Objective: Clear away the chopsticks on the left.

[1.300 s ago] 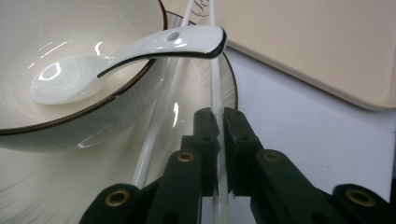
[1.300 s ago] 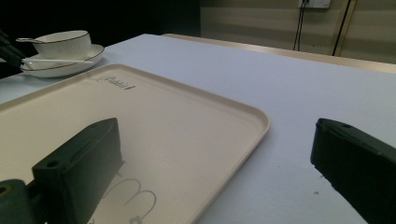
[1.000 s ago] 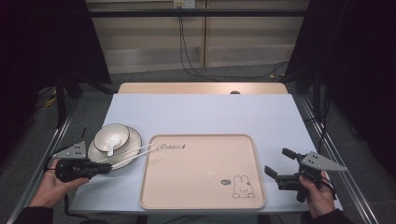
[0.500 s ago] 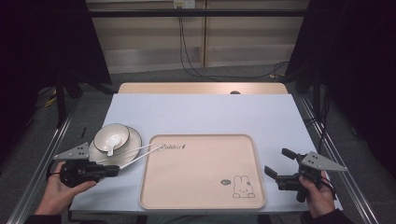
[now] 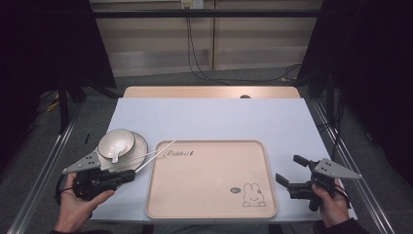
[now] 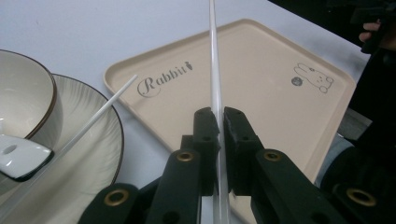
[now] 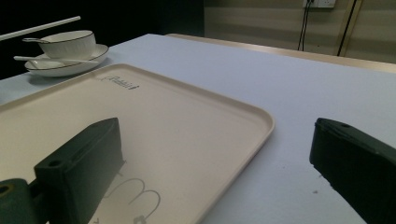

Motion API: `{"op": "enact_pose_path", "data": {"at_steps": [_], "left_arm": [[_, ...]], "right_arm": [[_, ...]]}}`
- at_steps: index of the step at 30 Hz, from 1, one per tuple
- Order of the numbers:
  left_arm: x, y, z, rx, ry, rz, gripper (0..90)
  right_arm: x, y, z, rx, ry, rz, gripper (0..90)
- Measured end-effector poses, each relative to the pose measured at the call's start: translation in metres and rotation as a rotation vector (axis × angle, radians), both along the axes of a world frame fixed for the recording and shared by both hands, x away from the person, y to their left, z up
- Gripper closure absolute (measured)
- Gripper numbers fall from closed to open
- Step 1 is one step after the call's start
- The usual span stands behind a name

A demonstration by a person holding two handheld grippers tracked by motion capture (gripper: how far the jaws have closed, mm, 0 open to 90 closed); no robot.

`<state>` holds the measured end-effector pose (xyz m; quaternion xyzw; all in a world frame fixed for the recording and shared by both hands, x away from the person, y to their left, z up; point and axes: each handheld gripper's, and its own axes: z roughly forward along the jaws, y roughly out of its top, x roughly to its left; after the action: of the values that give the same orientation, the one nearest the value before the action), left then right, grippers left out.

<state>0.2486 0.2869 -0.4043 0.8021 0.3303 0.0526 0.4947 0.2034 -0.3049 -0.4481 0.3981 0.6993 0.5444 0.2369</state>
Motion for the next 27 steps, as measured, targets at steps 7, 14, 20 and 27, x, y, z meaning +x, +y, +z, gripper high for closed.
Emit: {"op": "enact_pose_path", "data": {"at_steps": [7, 14, 20, 27], "left_arm": [[-0.008, -0.019, 0.003, 0.002, 0.029, 0.096, 84.3], [-0.009, -0.046, 0.003, 0.002, 0.065, 0.181, 84.3], [-0.002, -0.062, -0.005, 0.021, 0.099, 0.265, 84.3], [0.005, -0.074, -0.017, 0.059, 0.145, 0.375, 84.5]], "right_arm": [[0.0, 0.0, 0.0, 0.0, -0.002, 0.006, 2.6], [0.0, 0.001, 0.0, 0.002, 0.001, 0.007, 2.7], [0.0, 0.001, 0.0, 0.0, 0.0, 0.011, 2.7], [0.0, 0.001, 0.0, 0.004, 0.002, 0.013, 2.7]]}}
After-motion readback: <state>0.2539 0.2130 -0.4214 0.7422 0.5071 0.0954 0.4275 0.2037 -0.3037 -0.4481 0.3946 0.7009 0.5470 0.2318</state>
